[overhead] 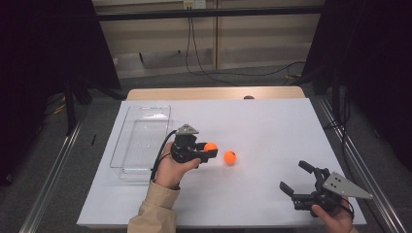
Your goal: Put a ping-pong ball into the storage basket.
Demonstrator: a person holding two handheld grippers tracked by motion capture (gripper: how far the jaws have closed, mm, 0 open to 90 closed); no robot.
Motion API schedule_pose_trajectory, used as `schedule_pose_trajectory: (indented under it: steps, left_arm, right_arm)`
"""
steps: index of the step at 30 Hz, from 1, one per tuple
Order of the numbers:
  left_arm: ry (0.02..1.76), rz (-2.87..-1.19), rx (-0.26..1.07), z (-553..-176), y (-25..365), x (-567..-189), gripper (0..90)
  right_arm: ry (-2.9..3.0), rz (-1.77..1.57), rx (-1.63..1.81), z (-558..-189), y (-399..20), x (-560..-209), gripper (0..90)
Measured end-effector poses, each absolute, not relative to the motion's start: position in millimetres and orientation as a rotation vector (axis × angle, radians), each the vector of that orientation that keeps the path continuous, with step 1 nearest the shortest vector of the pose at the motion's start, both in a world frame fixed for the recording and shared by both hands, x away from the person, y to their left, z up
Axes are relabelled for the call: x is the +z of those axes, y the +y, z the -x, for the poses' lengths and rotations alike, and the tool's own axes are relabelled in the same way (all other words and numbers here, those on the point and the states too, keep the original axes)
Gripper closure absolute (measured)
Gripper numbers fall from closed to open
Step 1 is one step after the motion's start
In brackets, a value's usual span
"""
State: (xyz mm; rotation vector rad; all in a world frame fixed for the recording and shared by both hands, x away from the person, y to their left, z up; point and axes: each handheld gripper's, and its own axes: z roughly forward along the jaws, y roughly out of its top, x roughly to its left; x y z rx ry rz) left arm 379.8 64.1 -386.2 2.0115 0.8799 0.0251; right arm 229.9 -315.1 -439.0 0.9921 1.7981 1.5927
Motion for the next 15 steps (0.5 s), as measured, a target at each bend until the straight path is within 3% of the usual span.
schedule_pose_trajectory:
  steps: [15]
  left_arm:
    - [0.904,-2.002,0.025,-382.2,71.7,-385.3,51.0]
  right_arm:
    - [1.797,-0.993,1.594,-229.8,-315.2,-439.0,2.2]
